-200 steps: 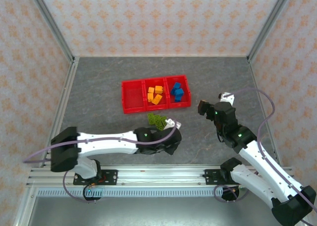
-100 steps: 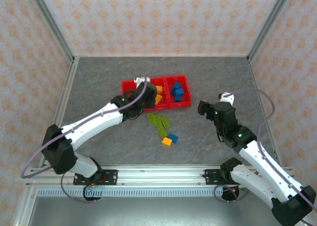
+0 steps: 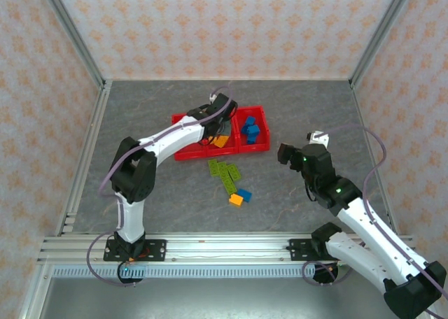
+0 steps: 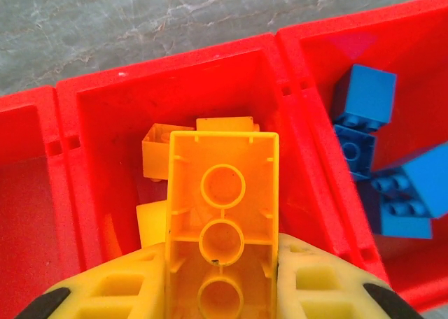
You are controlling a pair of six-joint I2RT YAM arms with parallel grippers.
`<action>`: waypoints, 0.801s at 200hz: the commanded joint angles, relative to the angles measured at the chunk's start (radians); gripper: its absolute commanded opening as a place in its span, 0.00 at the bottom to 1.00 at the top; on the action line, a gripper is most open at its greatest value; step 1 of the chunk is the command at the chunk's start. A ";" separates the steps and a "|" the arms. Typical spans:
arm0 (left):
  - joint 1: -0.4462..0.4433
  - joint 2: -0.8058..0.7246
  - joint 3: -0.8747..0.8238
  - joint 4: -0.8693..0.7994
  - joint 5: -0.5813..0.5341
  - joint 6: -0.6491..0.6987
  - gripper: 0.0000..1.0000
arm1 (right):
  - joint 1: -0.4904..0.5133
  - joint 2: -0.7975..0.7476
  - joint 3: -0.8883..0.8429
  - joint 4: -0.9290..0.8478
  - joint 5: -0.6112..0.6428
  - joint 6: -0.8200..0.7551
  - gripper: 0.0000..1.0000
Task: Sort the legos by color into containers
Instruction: Place the lego in the container.
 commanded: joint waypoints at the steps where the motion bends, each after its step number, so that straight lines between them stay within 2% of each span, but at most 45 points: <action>1: 0.021 0.007 0.041 -0.027 0.010 0.027 0.33 | -0.004 0.019 0.013 -0.037 -0.030 0.018 1.00; 50: 0.035 -0.023 0.010 -0.001 0.024 0.029 0.58 | -0.004 0.069 0.019 -0.011 -0.110 0.061 1.00; 64: 0.036 -0.051 -0.017 0.023 0.026 0.031 0.68 | -0.004 0.091 0.022 -0.008 -0.139 0.074 1.00; 90: 0.036 -0.183 -0.087 0.067 0.033 0.036 0.82 | -0.004 0.150 0.045 -0.032 -0.208 0.093 1.00; 125: 0.037 -0.362 -0.206 0.096 0.061 0.060 0.93 | -0.005 0.209 0.085 -0.063 -0.345 0.116 1.00; 132: 0.036 -0.400 -0.246 0.110 0.076 0.068 0.99 | -0.002 0.221 0.091 -0.067 -0.389 0.121 1.00; 145: 0.037 -0.465 -0.313 0.126 0.100 0.074 0.99 | 0.006 0.246 0.105 -0.084 -0.452 0.133 1.00; 160: 0.037 -0.529 -0.385 0.127 0.117 0.067 0.99 | 0.044 0.263 0.118 -0.116 -0.440 0.158 1.00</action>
